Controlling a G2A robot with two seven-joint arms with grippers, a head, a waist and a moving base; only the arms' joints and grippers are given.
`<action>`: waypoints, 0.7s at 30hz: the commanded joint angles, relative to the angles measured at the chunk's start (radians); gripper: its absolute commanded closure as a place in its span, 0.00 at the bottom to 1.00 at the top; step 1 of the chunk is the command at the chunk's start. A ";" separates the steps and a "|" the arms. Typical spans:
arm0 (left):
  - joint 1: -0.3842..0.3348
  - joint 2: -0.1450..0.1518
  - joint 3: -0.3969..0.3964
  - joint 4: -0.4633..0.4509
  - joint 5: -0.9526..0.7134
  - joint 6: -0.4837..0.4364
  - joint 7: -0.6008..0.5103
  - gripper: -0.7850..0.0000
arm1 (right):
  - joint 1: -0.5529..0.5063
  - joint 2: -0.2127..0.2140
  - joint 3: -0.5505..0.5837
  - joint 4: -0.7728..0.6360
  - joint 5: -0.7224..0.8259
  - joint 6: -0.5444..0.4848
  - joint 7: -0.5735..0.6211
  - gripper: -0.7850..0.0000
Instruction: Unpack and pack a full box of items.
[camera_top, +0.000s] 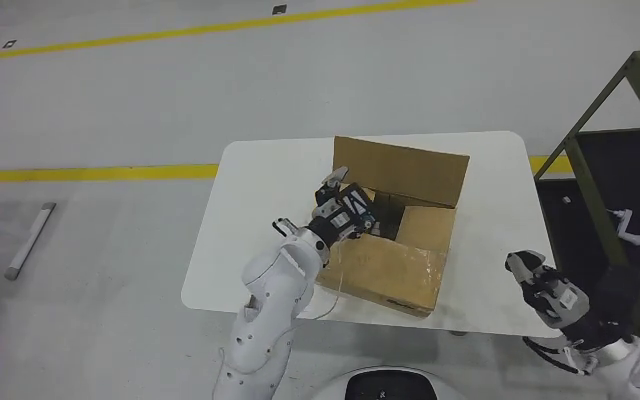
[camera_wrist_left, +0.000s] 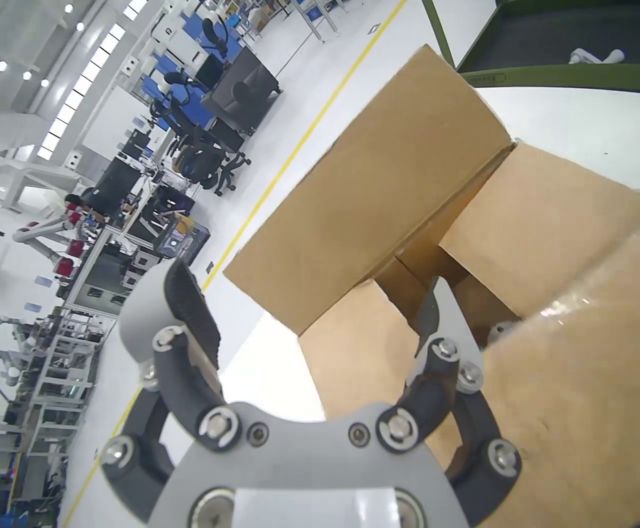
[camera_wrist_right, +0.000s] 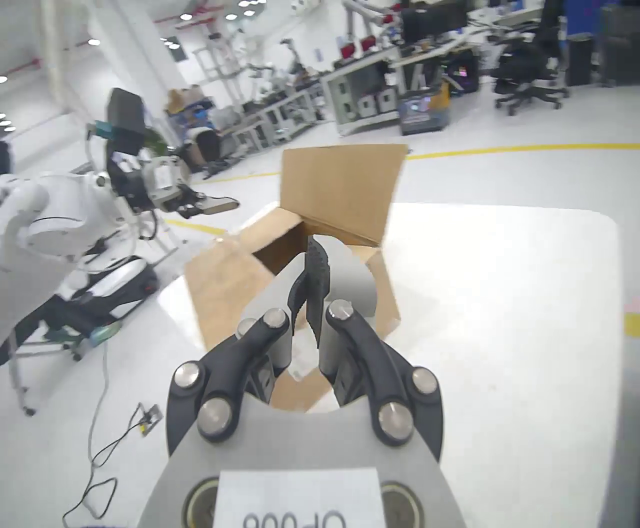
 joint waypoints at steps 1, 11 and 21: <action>0.045 0.008 -0.032 -0.066 -0.022 -0.048 -0.023 0.00 | -0.001 0.001 0.000 0.004 -0.007 -0.013 0.000 1.00; 0.146 0.025 -0.063 -0.238 -0.076 -0.102 -0.107 0.00 | 0.011 0.002 -0.007 0.005 -0.025 0.007 0.024 1.00; 0.155 0.028 -0.065 -0.243 -0.084 -0.106 -0.108 0.00 | 0.226 0.020 -0.125 0.140 -0.076 0.017 0.206 0.64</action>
